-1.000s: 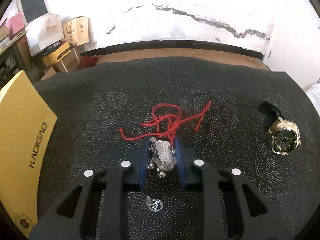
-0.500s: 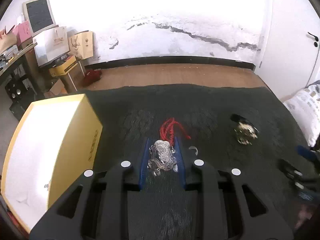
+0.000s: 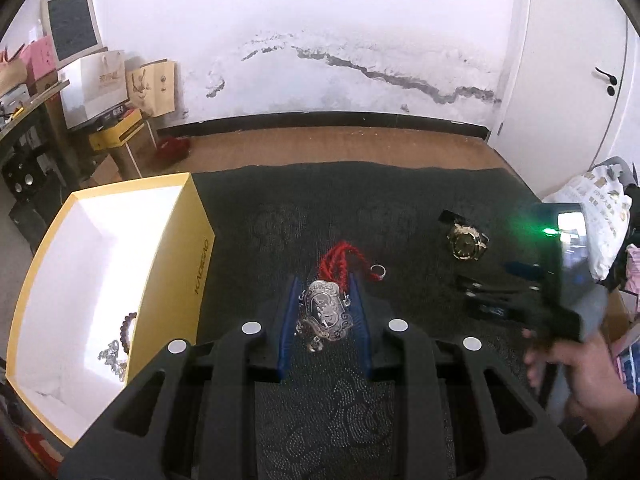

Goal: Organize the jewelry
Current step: 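Grasp the gold-faced black watch with the right gripper, then lower the pendant into the yellow box with the left gripper while the right gripper lifts the watch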

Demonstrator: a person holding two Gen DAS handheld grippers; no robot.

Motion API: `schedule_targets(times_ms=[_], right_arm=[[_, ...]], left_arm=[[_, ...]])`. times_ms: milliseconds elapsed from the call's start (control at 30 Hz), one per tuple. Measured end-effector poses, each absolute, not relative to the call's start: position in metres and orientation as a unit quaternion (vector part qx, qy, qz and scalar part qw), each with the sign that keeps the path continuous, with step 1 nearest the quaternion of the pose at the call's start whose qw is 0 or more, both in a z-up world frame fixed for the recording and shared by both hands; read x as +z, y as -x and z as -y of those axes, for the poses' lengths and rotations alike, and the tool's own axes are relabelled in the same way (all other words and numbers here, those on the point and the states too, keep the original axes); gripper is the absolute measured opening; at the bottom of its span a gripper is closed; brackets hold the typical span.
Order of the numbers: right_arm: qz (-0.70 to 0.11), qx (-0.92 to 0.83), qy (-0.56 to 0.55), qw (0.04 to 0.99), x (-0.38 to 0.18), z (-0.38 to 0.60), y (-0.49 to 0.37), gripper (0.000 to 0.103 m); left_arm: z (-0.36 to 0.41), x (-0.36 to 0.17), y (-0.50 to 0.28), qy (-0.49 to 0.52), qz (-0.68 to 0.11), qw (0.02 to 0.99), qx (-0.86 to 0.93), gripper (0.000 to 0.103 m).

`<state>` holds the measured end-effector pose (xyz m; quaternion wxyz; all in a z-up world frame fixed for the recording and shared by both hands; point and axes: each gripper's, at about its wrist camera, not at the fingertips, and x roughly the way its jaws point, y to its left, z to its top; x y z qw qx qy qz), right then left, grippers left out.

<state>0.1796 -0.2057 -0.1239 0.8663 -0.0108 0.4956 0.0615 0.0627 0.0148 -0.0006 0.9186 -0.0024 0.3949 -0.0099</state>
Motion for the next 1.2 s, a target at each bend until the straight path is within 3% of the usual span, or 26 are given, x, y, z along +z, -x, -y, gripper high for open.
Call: schedule_targets(times_ms=[333,367,467,600,767,933,1200], right_arm=[[-0.491,0.063,0.032,0.869,-0.138,0.199,-0.225,0.092],[-0.491,0.064,0.031,0.868,-0.138,0.198,-0.228,0.090],[-0.484,0.064,0.031,0.872,-0.133,0.195,-0.232,0.065],[-0.490,0.063,0.025,0.869,-0.130,0.191,-0.234,0.060],[-0.485,0.074,0.000,0.871,-0.109,0.187,-0.225,0.059],[-0.450,0.101,-0.009,0.887,-0.055,0.173,-0.193,0.059],[-0.402,0.180,0.007,0.898,0.008,0.118,-0.139,0.059]], left_arm=[[-0.033,-0.007,-0.070,0.006,-0.405,0.914,-0.002,0.026],[-0.035,-0.008,-0.071,0.006,-0.406,0.914,-0.001,0.025],[-0.036,-0.008,-0.073,0.002,-0.407,0.914,0.001,0.025],[-0.034,-0.011,-0.075,-0.003,-0.415,0.910,0.001,0.025],[-0.031,-0.009,-0.077,-0.009,-0.415,0.910,0.003,0.025],[-0.032,0.000,-0.076,-0.006,-0.411,0.912,0.005,0.026],[-0.069,0.049,-0.057,0.009,-0.370,0.928,0.041,0.026]])
